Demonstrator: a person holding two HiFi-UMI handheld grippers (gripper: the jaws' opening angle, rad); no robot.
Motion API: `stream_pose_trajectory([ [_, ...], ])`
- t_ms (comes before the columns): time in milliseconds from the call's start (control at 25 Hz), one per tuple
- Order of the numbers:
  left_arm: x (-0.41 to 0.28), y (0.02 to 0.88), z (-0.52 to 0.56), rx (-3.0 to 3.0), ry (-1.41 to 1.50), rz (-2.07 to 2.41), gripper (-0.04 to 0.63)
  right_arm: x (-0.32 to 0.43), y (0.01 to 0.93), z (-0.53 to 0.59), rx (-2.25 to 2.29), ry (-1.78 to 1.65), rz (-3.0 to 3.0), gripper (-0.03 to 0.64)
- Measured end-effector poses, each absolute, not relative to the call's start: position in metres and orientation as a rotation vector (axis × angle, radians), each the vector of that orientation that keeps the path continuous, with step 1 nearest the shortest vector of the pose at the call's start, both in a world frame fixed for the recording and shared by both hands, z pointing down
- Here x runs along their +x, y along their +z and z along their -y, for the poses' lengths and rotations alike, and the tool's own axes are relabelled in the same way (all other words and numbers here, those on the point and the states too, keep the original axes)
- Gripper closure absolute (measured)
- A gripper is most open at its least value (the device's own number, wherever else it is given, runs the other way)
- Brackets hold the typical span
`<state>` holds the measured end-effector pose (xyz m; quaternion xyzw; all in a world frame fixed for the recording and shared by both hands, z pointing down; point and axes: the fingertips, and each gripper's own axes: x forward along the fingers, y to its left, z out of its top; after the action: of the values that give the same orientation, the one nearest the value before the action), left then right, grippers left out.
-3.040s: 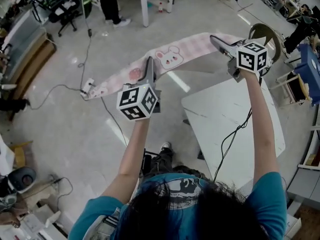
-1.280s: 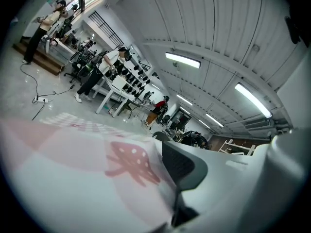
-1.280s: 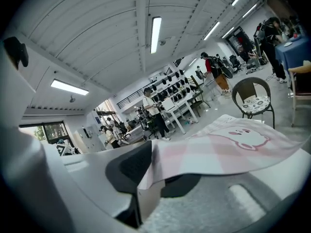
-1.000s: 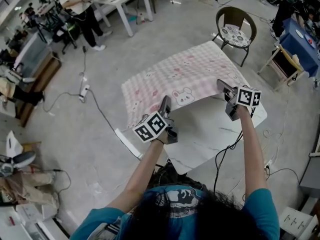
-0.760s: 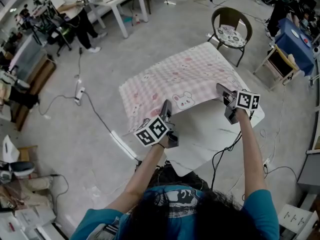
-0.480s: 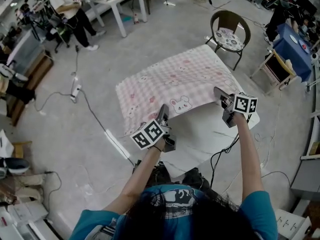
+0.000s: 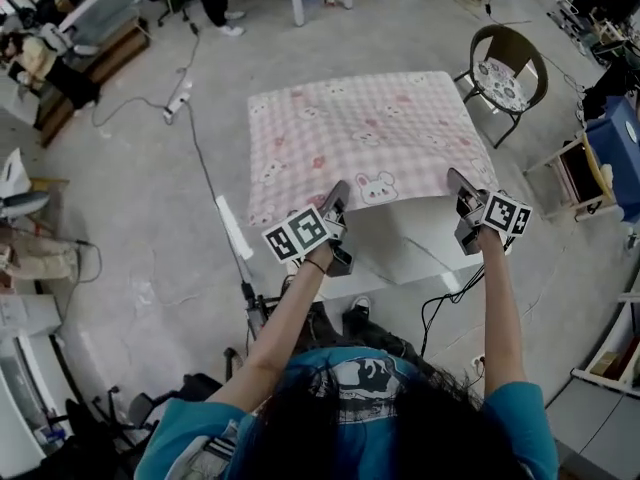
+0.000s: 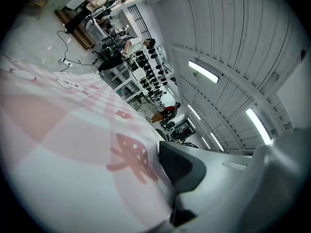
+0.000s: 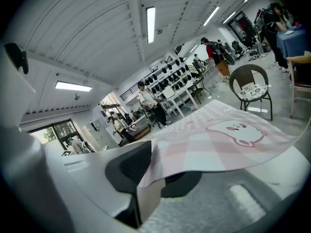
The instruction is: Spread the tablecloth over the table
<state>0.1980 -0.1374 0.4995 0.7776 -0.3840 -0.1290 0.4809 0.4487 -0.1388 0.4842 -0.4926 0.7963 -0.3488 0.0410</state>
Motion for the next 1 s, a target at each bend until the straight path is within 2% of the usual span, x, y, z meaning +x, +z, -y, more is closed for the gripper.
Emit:
stream_pose_trajectory([
  [280,0.211,0.516,0.099,1.894,-0.287,0.943,0.553,0.463,0.509,0.101,-1.463,-1.147,-2.376,0.561],
  [1000,0.235,0.637,-0.011,1.581,-0.141,0.906,0.545,0.487,0.609,0.000,-1.578,-1.405,-2.306,0.565],
])
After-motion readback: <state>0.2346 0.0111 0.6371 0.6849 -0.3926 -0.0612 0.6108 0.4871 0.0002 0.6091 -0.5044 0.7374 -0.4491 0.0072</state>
